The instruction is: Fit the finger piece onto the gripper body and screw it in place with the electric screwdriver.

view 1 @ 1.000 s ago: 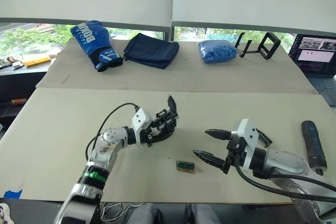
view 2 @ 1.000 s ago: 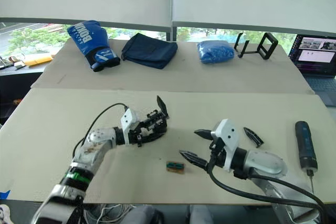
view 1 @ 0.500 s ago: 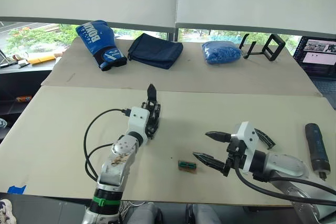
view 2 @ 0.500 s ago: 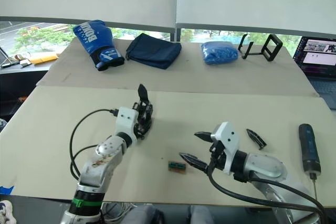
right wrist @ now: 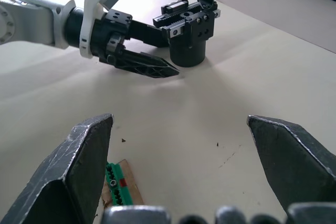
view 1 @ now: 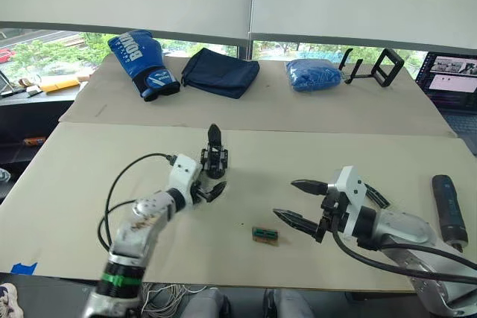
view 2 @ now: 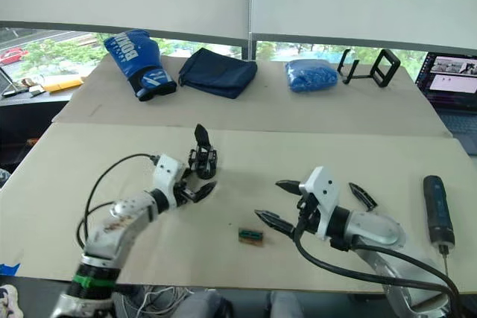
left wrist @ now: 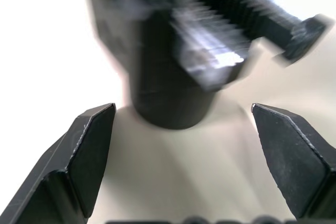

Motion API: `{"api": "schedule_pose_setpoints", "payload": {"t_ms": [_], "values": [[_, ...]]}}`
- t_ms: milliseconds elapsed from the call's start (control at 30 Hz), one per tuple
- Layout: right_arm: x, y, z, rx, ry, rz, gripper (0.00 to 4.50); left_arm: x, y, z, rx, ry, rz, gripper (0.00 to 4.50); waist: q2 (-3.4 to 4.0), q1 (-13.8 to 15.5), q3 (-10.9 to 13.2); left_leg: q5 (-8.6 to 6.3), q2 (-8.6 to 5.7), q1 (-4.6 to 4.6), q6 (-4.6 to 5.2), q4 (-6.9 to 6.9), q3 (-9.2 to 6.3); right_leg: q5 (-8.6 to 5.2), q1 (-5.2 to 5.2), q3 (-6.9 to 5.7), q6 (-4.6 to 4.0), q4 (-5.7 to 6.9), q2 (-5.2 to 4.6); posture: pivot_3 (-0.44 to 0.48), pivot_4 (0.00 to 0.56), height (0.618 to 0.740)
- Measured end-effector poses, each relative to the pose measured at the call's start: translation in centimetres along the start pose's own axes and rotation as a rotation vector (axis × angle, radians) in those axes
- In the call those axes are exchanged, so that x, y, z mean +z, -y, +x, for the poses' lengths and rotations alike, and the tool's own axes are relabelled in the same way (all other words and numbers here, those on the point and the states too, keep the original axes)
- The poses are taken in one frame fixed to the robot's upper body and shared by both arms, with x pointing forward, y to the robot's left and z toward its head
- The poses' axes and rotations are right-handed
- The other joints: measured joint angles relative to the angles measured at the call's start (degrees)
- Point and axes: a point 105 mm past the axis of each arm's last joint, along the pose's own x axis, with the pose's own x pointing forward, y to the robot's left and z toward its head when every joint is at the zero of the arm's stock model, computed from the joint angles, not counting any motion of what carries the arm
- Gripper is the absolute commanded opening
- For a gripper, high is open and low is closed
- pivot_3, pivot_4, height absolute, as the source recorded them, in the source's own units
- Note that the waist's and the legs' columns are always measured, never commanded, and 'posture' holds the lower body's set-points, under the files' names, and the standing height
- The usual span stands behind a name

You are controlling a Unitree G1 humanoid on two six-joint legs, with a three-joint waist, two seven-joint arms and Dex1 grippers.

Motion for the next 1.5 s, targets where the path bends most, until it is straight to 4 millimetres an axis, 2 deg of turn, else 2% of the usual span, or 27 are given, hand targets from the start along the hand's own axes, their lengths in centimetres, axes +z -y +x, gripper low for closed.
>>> {"api": "schedule_pose_setpoints", "payload": {"t_ms": [133, 333, 433, 500, 533, 567, 667, 767, 900, 1000, 1167, 1233, 1300, 1333, 1433, 1500], "values": [[0.2, 0.0, 0.3, 0.01, 0.006, -0.008, 4.5, 0.5, -0.9, 1.2, -0.132, 0.014, 0.077, 4.4, 0.0, 0.1, 0.0, 0.02, -0.08, -0.06, 0.04, 0.02, -0.01, 0.0, 0.02, -0.07, 0.01, -0.07, -0.02, 0.0, 0.15, 0.74], [0.0, -0.2, 0.2, 0.001, 0.0, 0.001, 4.5, 0.8, -0.6, 2.6, -0.253, 0.078, 0.155, 4.4, 0.0, -0.5, 0.0, 0.04, -0.06, -0.05, 0.03, -0.01, 0.01, 0.0, 0.03, -0.48, 0.02, -0.1, 0.02, 0.0, 0.15, 0.74], [-0.4, -0.4, 0.0, -0.004, -0.008, 0.012, 4.5, 0.6, -0.7, 2.8, -0.263, 0.1, 0.169, 3.56, 0.0, -0.8, 0.0, 0.07, -0.02, -0.03, -0.02, 0.01, 0.0, 0.0, 0.09, -0.66, 0.02, -0.08, -0.01, 0.0, 0.15, 0.74], [-0.4, -0.4, 0.0, -0.007, -0.008, 0.012, 4.5, 0.5, -0.8, 2.6, -0.276, 0.109, 0.173, 2.64, 0.0, -1.1, 0.0, 0.07, -0.01, -0.01, -0.03, 0.02, -0.01, 0.0, 0.11, -0.66, 0.02, -0.07, -0.02, 0.0, 0.15, 0.74], [-0.4, -0.4, 0.0, -0.009, -0.008, 0.011, 4.5, 0.5, -0.6, 2.6, -0.288, 0.112, 0.176, 2.36, 0.0, -1.1, 0.0, 0.07, -0.01, -0.01, -0.03, 0.02, -0.01, 0.0, 0.1, -0.66, 0.02, -0.07, -0.03, 0.0, 0.15, 0.74], [-0.4, -0.3, 0.0, -0.011, -0.01, 0.008, 4.5, 0.5, -0.4, 2.6, -0.303, 0.115, 0.177, 2.39, 0.0, -1.1, 0.0, 0.07, -0.01, -0.02, -0.03, 0.03, -0.02, 0.0, 0.1, -0.67, 0.02, -0.07, -0.04, 0.0, 0.15, 0.74], [-0.3, -0.2, -0.1, -0.018, -0.011, 0.003, 4.5, 0.9, 1.5, 2.9, -0.373, 0.149, 0.155, 2.39, -0.01, -1.1, 0.0, 0.07, -0.03, -0.13, -0.02, 0.05, -0.06, 0.0, 0.06, -0.73, 0.02, -0.1, -0.08, 0.0, 0.15, 0.74], [0.0, -0.4, -0.2, -0.018, -0.005, -0.016, 4.5, 2.8, 5.2, 4.2, -0.443, 0.206, 0.147, 2.39, -0.02, -0.6, 0.0, 0.07, -0.1, -0.26, -0.02, 0.17, -0.2, 0.01, 0.07, -0.74, 0.03, -0.13, -0.15, 0.0, 0.15, 0.74], [0.7, -0.8, -0.5, -0.036, 0.012, -0.042, 4.5, 4.9, 8.3, 6.0, -0.424, 0.21, 0.173, 2.39, -0.02, -0.4, 0.0, 0.07, -0.1, -0.2, -0.01, 0.17, -0.22, 0.01, 0.14, -0.68, 0.04, -0.11, -0.12, 0.0, 0.15, 0.74], [0.2, -0.7, -0.7, -0.062, -0.002, -0.028, 4.5, 4.3, 8.9, 6.6, -0.383, 0.165, 0.171, 2.39, -0.01, -1.3, 0.0, 0.09, 0.03, -0.15, -0.04, 0.12, -0.2, 0.01, 0.11, -0.57, 0.04, -0.05, -0.02, 0.0, 0.15, 0.74], [-0.2, -0.5, -0.9, -0.121, -0.016, -0.024, 4.5, 2.1, 10.0, 7.3, -0.318, 0.105, 0.11, 2.39, -0.01, -1.3, 0.0, 0.14, 0.1, -0.16, -0.13, 0.1, -0.24, 0.0, 0.07, -0.54, 0.03, -0.01, -0.02, 0.0, 0.15, 0.74], [-0.2, -0.6, -0.8, -0.129, -0.015, -0.025, 4.5, 2.1, 10.0, 7.5, -0.299, 0.097, 0.108, 3.42, -0.01, -1.1, 0.0, 0.14, 0.06, -0.16, -0.12, 0.12, -0.24, 0.0, 0.1, -0.52, 0.03, -0.03, -0.08, 0.0, 0.15, 0.74], [-0.4, -0.6, -0.9, -0.138, -0.021, -0.024, 4.5, 1.8, 10.1, 7.1, -0.3, 0.094, 0.109, 4.23, 0.0, -1.1, 0.0, 0.12, 0.05, -0.15, -0.09, 0.11, -0.24, 0.0, 0.1, -0.48, 0.03, -0.04, -0.1, 0.0, 0.15, 0.74], [-0.6, -0.6, -1.1, -0.144, -0.033, -0.023, 4.5, 1.7, 10.1, 7.0, -0.302, 0.091, 0.114, 4.47, 0.0, -1.1, 0.0, 0.12, 0.05, -0.15, -0.09, 0.1, -0.24, 0.01, 0.09, -0.48, 0.03, -0.04, -0.1, 0.0, 0.15, 0.74], [-1.4, -0.6, -1.7, -0.134, -0.091, -0.024, 4.5, 1.4, 9.2, 6.0, -0.306, 0.061, 0.127, 4.47, 0.0, -1.1, 0.0, 0.12, 0.06, -0.15, -0.09, 0.11, -0.24, 0.01, 0.07, -0.47, 0.02, -0.02, -0.1, 0.0, 0.15, 0.74], [-0.8, -0.3, -2.5, -0.136, -0.104, -0.017, 4.5, 1.2, 7.8, 5.0, -0.299, 0.037, 0.131, 4.47, 0.01, -1.3, 0.0, 0.12, 0.1, -0.14, -0.09, 0.12, -0.24, 0.01, 0.06, -0.46, 0.02, 0.0, -0.09, 0.0, 0.15, 0.74]]}}
